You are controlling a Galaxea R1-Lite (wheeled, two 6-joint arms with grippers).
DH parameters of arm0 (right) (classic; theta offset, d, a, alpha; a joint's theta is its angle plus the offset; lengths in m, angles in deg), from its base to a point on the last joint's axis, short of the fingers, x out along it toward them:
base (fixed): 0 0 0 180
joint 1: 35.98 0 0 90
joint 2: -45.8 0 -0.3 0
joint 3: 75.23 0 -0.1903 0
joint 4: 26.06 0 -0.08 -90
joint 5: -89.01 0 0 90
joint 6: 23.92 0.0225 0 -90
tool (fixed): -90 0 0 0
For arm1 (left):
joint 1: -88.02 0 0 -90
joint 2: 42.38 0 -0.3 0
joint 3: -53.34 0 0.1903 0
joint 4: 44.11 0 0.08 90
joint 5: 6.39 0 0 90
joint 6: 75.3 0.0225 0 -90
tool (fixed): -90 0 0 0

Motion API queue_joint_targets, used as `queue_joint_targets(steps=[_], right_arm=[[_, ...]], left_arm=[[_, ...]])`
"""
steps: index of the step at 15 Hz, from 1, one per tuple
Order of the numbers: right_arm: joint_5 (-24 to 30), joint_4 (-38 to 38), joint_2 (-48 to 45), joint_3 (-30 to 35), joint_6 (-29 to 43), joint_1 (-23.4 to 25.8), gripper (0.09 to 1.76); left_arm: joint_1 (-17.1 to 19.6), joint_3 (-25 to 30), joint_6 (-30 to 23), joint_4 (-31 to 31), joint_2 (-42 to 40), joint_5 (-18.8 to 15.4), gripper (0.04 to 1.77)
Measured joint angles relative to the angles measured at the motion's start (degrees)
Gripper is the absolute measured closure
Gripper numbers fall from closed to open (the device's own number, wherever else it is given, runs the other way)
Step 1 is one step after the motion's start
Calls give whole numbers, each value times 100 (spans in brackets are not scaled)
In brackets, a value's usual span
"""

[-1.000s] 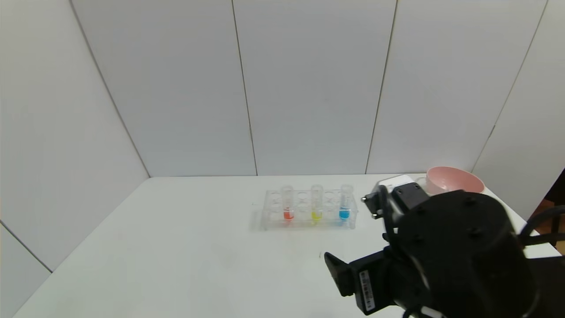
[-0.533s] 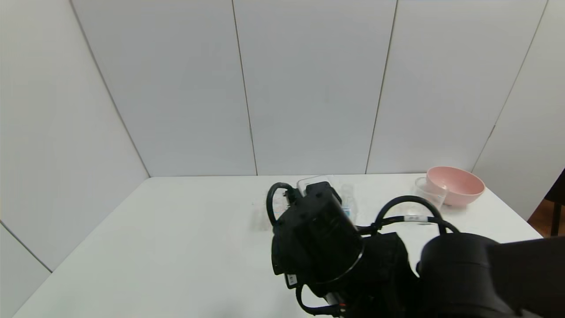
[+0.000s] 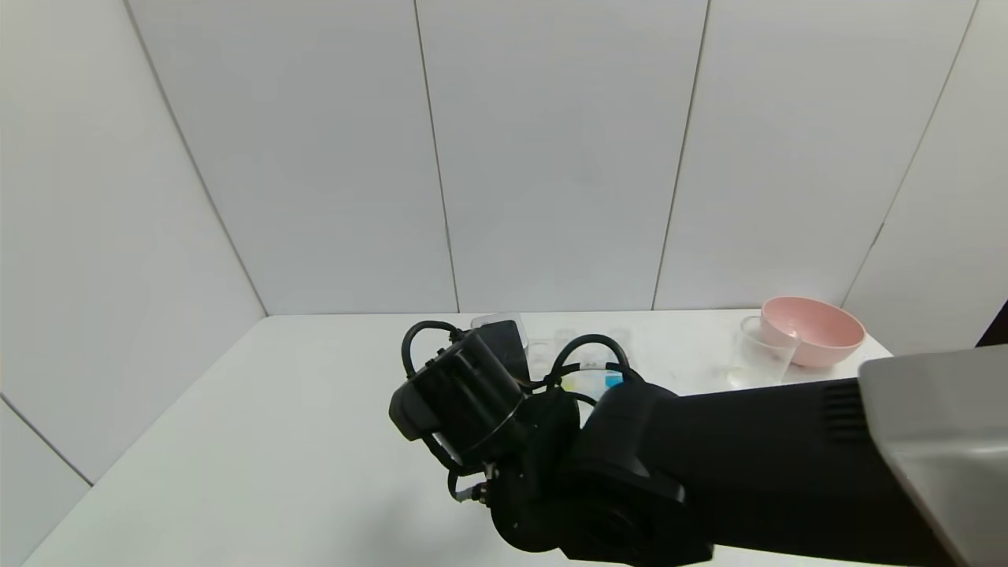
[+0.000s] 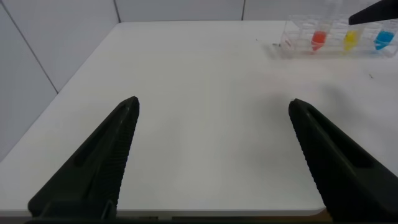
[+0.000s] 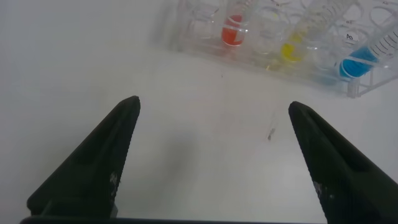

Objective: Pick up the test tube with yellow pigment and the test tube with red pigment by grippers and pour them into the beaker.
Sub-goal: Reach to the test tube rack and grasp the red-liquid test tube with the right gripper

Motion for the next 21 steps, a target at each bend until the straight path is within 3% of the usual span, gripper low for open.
queue_joint_targets(steps=[6,9,18,21], right_arm=[[-32,466,1051,-1552,30,468,14],[-54,400,1390,-2013,-82,686,14],[-183,-1178,1897,-2114,-985,945,14],[-207,-1397,2007,-2114,-1102,986,14]], left_arm=[[0,0,0,0,0,0,9],[0,0,0,-2,0,0,9],[0,0,2,0,0,0,9],[0,0,0,0,0,-2,9]])
